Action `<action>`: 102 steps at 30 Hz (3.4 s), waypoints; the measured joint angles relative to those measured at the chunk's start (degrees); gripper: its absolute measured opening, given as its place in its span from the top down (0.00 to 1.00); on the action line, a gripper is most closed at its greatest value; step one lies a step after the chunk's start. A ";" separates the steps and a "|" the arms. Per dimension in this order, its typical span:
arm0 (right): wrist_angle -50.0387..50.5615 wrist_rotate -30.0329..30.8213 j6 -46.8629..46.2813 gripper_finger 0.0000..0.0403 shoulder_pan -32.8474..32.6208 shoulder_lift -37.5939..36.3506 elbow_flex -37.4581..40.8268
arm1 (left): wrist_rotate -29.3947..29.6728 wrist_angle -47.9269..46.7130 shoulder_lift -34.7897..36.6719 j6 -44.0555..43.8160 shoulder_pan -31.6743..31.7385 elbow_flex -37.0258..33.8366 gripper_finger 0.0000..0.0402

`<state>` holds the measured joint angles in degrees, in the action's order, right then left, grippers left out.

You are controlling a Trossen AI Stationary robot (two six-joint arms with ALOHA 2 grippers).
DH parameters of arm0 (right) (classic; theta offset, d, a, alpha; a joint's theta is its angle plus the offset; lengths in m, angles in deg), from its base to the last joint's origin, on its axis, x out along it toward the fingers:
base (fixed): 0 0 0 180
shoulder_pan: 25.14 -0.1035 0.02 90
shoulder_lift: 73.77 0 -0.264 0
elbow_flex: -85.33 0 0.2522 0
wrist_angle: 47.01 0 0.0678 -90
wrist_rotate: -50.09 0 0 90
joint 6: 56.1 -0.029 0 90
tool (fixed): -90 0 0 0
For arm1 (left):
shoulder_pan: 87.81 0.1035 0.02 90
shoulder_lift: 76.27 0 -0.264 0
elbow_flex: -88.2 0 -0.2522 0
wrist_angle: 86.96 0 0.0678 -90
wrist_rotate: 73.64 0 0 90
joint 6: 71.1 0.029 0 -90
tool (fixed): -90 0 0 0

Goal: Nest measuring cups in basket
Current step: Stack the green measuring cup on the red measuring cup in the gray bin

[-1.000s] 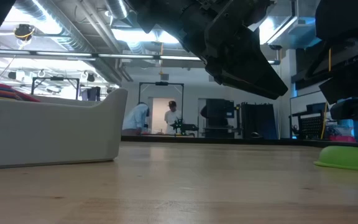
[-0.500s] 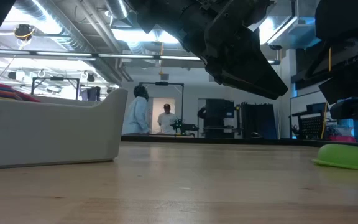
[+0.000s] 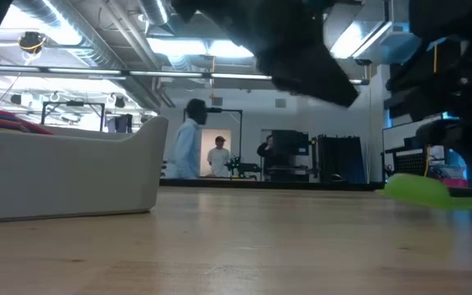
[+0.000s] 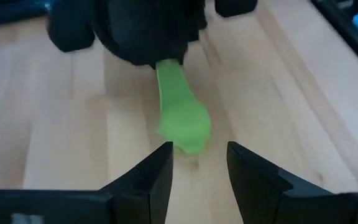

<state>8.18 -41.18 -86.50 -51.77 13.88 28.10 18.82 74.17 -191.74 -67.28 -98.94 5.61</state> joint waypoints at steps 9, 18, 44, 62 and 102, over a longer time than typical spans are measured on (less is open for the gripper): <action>-4.13 8.62 1.76 0.66 -0.04 -0.11 -1.12 | -0.26 -10.92 6.32 -1.79 0.27 -0.06 0.64; -13.90 24.09 7.65 0.66 -0.02 0.00 -1.15 | -1.15 -23.06 15.20 -9.45 0.63 0.10 0.64; -56.79 58.50 50.24 0.66 0.01 0.07 -1.21 | -5.98 -28.19 27.46 -21.49 0.72 0.08 0.64; -62.26 58.24 50.24 0.66 1.19 0.04 -1.21 | -5.84 -21.72 27.38 -21.28 0.74 0.08 0.64; -64.22 56.93 49.97 0.66 1.75 0.02 -1.14 | -1.90 -21.26 25.74 -21.24 0.68 0.15 0.94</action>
<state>-56.04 15.75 -36.53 -50.02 13.91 26.95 16.92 52.91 -166.00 -88.53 -98.27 5.75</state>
